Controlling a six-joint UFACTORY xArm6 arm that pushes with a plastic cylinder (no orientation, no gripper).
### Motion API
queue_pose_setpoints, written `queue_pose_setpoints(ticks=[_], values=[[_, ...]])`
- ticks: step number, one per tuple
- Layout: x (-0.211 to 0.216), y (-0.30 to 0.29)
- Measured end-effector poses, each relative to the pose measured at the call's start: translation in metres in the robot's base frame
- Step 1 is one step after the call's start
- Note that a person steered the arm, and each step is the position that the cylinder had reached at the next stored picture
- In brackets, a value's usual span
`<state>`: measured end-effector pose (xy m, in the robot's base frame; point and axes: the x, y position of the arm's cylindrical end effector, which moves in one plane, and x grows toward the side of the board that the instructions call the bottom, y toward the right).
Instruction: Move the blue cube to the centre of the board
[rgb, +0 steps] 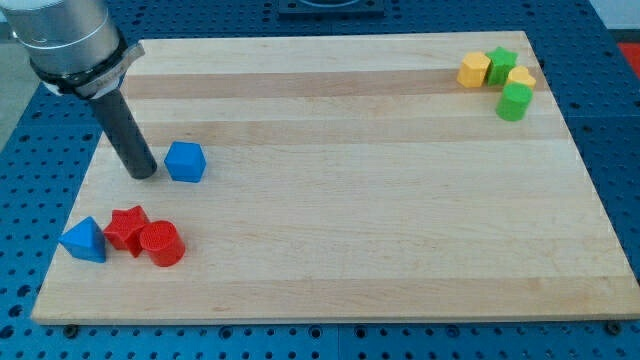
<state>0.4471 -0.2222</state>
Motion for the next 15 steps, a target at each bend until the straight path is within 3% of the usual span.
queue_pose_setpoints(ticks=[6,7,10,11,13,15], values=[[0.000,0.184],[0.015,0.181],[0.054,0.088],[-0.017,0.085],[-0.061,0.110],[-0.066,0.127]])
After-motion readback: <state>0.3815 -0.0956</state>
